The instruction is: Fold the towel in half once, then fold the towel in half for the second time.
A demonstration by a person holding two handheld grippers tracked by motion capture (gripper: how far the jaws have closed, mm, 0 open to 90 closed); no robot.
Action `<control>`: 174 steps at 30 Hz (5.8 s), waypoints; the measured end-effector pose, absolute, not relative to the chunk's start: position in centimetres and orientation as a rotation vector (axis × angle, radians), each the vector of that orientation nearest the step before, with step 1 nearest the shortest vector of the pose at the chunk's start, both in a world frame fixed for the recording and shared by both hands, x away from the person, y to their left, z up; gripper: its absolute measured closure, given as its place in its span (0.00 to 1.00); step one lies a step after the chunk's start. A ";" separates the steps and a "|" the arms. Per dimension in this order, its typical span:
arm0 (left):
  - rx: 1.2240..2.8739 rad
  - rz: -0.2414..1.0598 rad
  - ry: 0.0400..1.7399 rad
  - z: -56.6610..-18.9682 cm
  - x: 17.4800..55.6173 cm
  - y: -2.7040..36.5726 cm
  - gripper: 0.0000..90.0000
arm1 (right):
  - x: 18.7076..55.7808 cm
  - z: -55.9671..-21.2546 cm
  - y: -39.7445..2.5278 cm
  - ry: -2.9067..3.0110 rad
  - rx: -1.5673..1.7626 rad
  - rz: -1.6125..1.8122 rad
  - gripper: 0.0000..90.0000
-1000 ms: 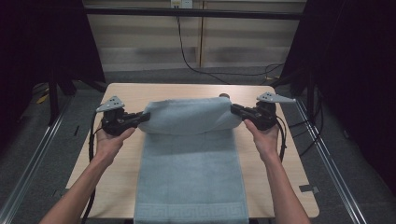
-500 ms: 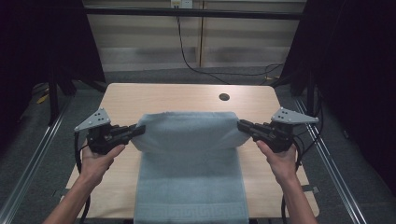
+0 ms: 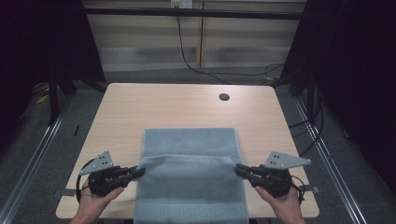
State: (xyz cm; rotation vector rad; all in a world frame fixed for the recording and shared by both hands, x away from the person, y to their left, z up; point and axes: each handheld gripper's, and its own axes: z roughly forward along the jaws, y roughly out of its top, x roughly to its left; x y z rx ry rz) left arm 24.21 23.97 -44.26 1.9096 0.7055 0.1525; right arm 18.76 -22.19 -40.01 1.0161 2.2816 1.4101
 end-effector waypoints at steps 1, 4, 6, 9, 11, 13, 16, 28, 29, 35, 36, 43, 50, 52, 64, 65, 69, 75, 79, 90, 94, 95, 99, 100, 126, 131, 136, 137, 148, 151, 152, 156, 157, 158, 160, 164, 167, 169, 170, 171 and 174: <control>1.927 0.155 0.724 -45.0 24.2 24.0 0.91 | 18.8 -40.0 -22.2 2.282 1.016 1.410 0.94; 1.939 0.104 0.744 -46.6 24.1 23.8 0.90 | 18.2 -42.5 -21.7 2.359 1.039 1.371 0.94; 1.970 0.097 0.729 -47.1 23.8 23.7 0.90 | 18.0 -44.1 -21.8 2.381 1.070 1.367 0.94; 1.994 0.064 0.712 -47.6 23.3 23.8 0.87 | 17.6 -45.8 -22.5 2.414 1.129 1.366 0.94; 1.998 0.076 0.721 -47.7 22.8 23.8 0.86 | 16.9 -46.5 -22.9 2.435 1.133 1.363 0.93; 1.993 0.060 0.710 -47.6 22.2 23.9 0.86 | 16.1 -47.0 -23.1 2.441 1.153 1.374 0.93; 2.023 0.057 0.688 -47.6 21.0 24.0 0.86 | 15.1 -47.3 -23.3 2.439 1.171 1.365 0.91; 1.931 0.061 0.653 -46.3 21.5 25.0 0.71 | 14.6 -45.9 -24.6 2.407 1.148 1.454 0.76; 1.937 0.071 0.645 -46.1 22.1 24.9 0.71 | 15.0 -45.8 -24.5 2.403 1.137 1.456 0.75; 2.001 0.069 0.695 -47.0 27.6 23.0 0.70 | 20.1 -46.5 -23.1 2.444 1.136 1.385 0.73; 2.012 0.066 0.716 -47.5 28.7 22.7 0.70 | 21.1 -47.0 -22.8 2.454 1.142 1.358 0.73; 2.053 0.107 0.808 -49.3 33.4 20.9 0.71 | 27.5 -48.5 -21.6 2.450 1.203 1.248 0.65; 2.100 0.110 0.801 -50.6 33.0 20.6 0.72 | 29.8 -50.1 -21.0 2.451 1.257 1.186 0.64; 2.089 0.104 0.787 -50.7 32.2 20.8 0.72 | 29.1 -50.0 -21.0 2.469 1.240 1.171 0.64; 2.116 0.046 0.765 -50.4 28.7 20.9 0.72 | 24.8 -50.1 -21.5 2.485 1.197 1.211 0.64; 2.121 0.053 0.759 -50.3 28.5 20.9 0.72 | 24.4 -50.1 -21.6 2.489 1.201 1.207 0.64; 2.121 0.036 0.764 -50.2 27.6 20.9 0.70 | 23.5 -49.9 -21.6 2.501 1.226 1.204 0.64; 2.106 0.041 0.769 -49.5 28.4 20.9 0.66 | 23.7 -49.0 -22.1 2.475 1.208 1.229 0.57; 2.068 0.086 0.796 -48.8 30.9 20.6 0.65 | 26.2 -48.3 -23.5 2.377 1.256 1.231 0.54; 1.991 0.147 0.877 -48.2 36.4 20.6 0.58 | 32.2 -49.1 -25.3 2.286 1.313 1.177 0.51; 2.018 0.149 0.902 -49.2 37.3 21.0 0.55 | 32.5 -50.1 -26.0 2.309 1.344 1.176 0.51; 2.035 0.178 0.899 -49.4 37.5 21.0 0.54 | 32.6 -50.1 -26.0 2.311 1.348 1.190 0.51; 2.037 0.152 0.895 -50.1 37.8 21.0 0.50 | 32.9 -50.8 -25.9 2.323 1.335 1.178 0.52; 2.054 0.160 0.890 -50.2 37.8 20.9 0.50 | 32.9 -50.8 -25.9 2.328 1.330 1.178 0.53; 2.073 0.067 0.832 -50.7 36.9 21.0 0.91 | 32.7 -50.5 -26.2 2.337 1.369 1.321 0.91; 2.035 0.082 0.842 -49.9 36.9 20.9 0.91 | 32.4 -49.8 -26.6 2.290 1.354 1.369 0.92; 1.981 0.082 0.867 -49.3 36.8 20.7 0.91 | 32.3 -48.7 -26.7 2.248 1.322 1.413 0.93; 1.978 0.085 0.865 -49.1 36.8 20.7 0.91 | 32.2 -48.6 -26.6 2.250 1.318 1.411 0.93; 1.927 0.150 0.843 -45.9 38.0 20.8 0.91 | 33.1 -45.7 -26.4 2.181 1.282 1.452 0.94; 1.922 0.169 0.836 -44.9 38.6 20.6 0.92 | 33.6 -44.7 -26.5 2.167 1.266 1.450 0.94; 1.914 0.175 0.838 -44.6 38.9 20.5 0.92 | 33.8 -44.4 -26.5 2.162 1.271 1.453 0.94; 1.898 0.194 0.834 -43.3 39.8 20.4 0.93 | 34.5 -43.2 -26.7 2.132 1.265 1.447 0.95; 1.897 0.200 0.830 -43.0 39.9 20.4 0.93 | 34.6 -42.9 -26.7 2.123 1.261 1.451 0.95; 1.890 0.207 0.829 -42.7 40.1 20.3 0.93 | 34.8 -42.6 -26.7 2.121 1.260 1.447 0.95; 1.885 0.225 0.833 -42.2 40.4 20.2 0.93 | 35.1 -42.0 -26.6 2.105 1.252 1.458 0.95; 1.874 0.237 0.844 -41.8 41.2 20.2 0.93 | 36.2 -41.3 -26.5 2.092 1.239 1.459 0.95; 1.855 0.238 0.853 -41.4 41.8 20.5 0.93 | 37.0 -40.8 -26.3 2.081 1.240 1.462 0.95; 1.843 0.241 0.854 -40.9 42.2 20.7 0.93 | 37.5 -40.3 -26.2 2.075 1.236 1.465 0.95; 1.846 0.246 0.845 -40.5 42.5 20.7 0.93 | 37.7 -40.0 -26.2 2.078 1.230 1.467 0.95; 1.852 0.258 0.844 -40.0 42.7 20.8 0.93 | 38.1 -39.7 -26.1 2.085 1.227 1.454 0.95; 1.815 0.270 0.827 -38.4 43.1 20.9 0.93 | 38.8 -38.7 -26.2 2.065 1.225 1.474 0.95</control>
